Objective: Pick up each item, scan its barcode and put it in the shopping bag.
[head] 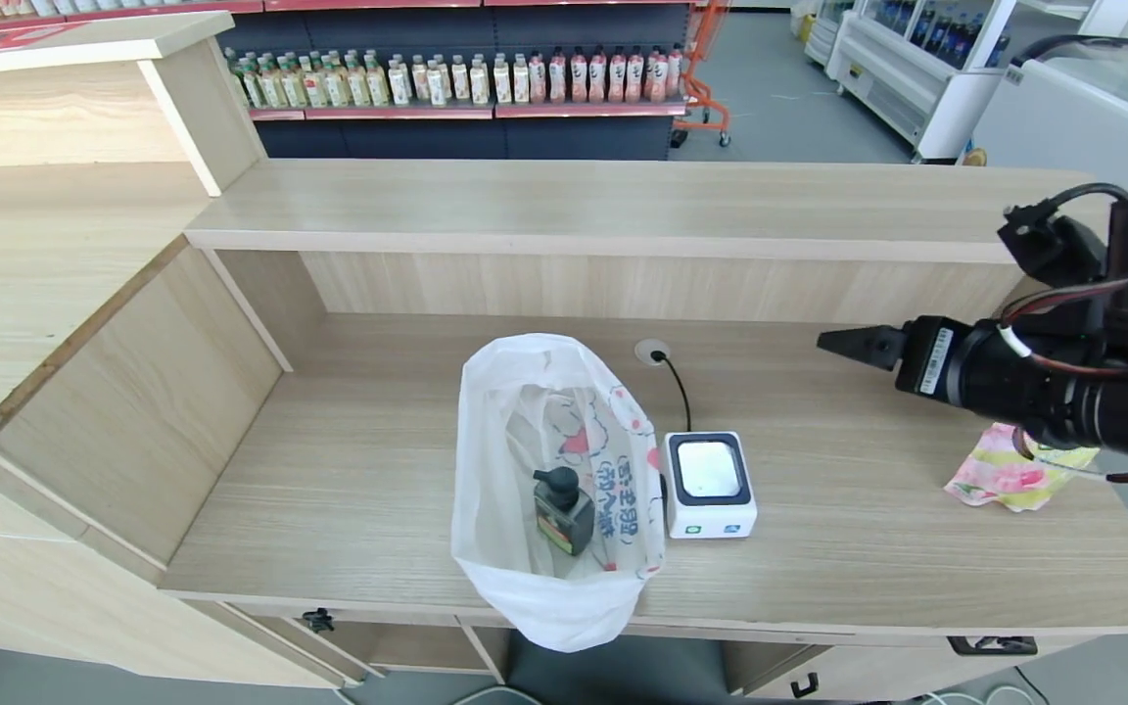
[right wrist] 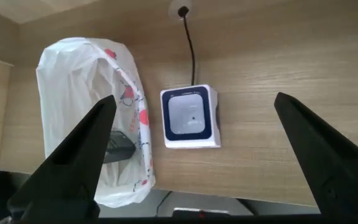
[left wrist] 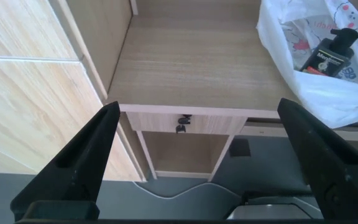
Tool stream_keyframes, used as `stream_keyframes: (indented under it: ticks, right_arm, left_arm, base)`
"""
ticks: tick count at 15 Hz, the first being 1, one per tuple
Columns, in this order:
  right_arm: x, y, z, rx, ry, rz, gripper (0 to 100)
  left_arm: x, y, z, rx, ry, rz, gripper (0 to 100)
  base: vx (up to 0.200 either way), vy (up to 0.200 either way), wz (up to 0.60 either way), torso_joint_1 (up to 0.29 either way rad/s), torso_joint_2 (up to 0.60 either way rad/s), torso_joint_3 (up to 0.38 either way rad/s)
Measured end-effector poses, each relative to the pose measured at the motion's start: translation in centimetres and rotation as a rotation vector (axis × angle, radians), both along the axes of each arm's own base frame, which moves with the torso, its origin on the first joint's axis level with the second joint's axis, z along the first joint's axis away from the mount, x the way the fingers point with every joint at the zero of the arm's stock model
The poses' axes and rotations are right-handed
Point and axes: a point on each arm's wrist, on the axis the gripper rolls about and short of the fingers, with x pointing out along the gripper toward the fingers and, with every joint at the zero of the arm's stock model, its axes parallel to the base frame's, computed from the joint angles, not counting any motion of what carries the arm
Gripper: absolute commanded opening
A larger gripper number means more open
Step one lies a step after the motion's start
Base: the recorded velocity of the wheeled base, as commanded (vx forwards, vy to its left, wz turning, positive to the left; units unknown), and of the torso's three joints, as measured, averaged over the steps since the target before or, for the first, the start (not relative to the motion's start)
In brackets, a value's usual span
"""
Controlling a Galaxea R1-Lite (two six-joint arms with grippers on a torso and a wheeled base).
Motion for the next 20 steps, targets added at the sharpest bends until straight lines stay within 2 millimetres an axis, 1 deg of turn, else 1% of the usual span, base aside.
stream_keyframes:
  ticks: [2, 4, 8, 10, 12, 14, 16, 20]
  right_arm:
    - [-0.2, -1.3, 1.2, 0.050, -0.006, -0.072, 100]
    - [0.1, -2.6, 2.0, 0.092, 0.001, -0.140, 100]
    - [0.3, -5.2, 2.5, 0.233, 0.127, -0.317, 100]
    - [0.6, -6.3, 2.4, 0.298, 0.153, -0.392, 100]
    - [1.3, -7.0, 2.0, 0.335, 0.167, -0.441, 100]
    - [2.0, -7.5, 2.2, 0.343, 0.162, -0.462, 100]
    - [2.6, -7.6, 2.2, 0.365, 0.166, -0.472, 100]
    - [2.9, -7.8, 1.3, 0.448, 0.249, -0.537, 100]
  left_arm:
    - [0.0, 0.0, 0.0, 0.000, 0.000, 0.000, 100]
    - [0.0, 0.0, 0.0, 0.000, 0.000, 0.000, 100]
    - [0.0, 0.0, 0.0, 0.000, 0.000, 0.000, 100]
    - [0.0, 0.0, 0.0, 0.000, 0.000, 0.000, 100]
    - [0.0, 0.0, 0.0, 0.001, 0.000, 0.000, 100]
    - [0.0, 0.0, 0.0, 0.001, 0.000, 0.001, 100]
    - [0.0, 0.0, 0.0, 0.000, 0.000, -0.001, 100]
    - [0.0, 0.0, 0.0, 0.000, 0.000, 0.000, 100]
  base:
    - [0.000, -0.200, 0.00, -0.005, 0.00, 0.002]
    - [0.000, -0.200, 0.00, 0.005, 0.00, 0.002]
    - [0.000, -0.200, 0.00, 0.002, 0.00, 0.001]
    - [0.000, -0.200, 0.00, 0.002, 0.00, 0.002]
    - [0.000, 0.000, 0.00, 0.000, 0.00, 0.000]
    - [0.000, 0.000, 0.00, 0.000, 0.00, 0.000]
    - [0.000, 0.000, 0.00, 0.000, 0.00, 0.000]
    - [0.000, 0.000, 0.00, 0.000, 0.00, 0.000]
